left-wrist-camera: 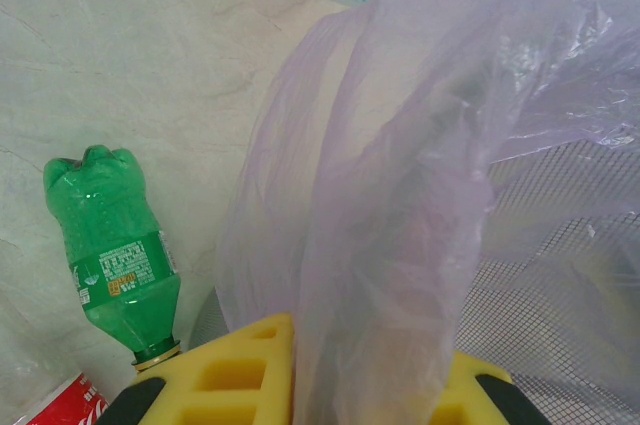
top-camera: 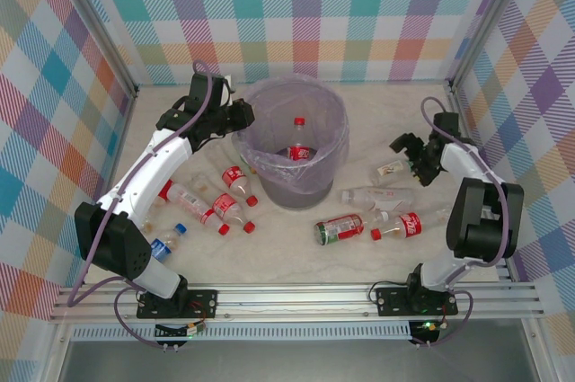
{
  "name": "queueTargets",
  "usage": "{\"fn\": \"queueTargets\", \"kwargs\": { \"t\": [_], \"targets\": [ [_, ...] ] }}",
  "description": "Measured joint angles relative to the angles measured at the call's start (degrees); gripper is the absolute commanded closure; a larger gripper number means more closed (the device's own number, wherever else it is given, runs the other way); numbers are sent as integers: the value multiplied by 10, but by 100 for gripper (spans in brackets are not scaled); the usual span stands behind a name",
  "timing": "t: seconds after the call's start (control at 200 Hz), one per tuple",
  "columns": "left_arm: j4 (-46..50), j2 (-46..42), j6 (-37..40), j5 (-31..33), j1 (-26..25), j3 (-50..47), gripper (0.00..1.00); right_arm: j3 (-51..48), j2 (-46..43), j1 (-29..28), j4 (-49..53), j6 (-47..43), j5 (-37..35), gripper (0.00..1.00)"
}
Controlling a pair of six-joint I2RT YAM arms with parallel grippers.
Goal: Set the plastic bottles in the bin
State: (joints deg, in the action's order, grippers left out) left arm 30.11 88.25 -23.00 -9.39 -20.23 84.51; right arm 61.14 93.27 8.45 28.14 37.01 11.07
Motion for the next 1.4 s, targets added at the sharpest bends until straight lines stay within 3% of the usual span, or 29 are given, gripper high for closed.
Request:
{"fn": "queueTargets", "kwargs": {
  "t": [0.475, 0.615, 0.925, 1.4],
  "targets": [
    [0, 0, 2, 0, 0, 0, 95, -5, 75, -14, -30, 20, 6, 1],
    [0, 0, 2, 0, 0, 0, 95, -5, 75, -14, -36, 27, 6, 6],
    [0, 1, 4, 0, 0, 0, 95, -5, 75, -14, -49, 32, 3, 28],
    [1, 1, 6, 5, 0, 1, 95, 23, 13, -14, -3, 12, -8, 35]
  ]
}}
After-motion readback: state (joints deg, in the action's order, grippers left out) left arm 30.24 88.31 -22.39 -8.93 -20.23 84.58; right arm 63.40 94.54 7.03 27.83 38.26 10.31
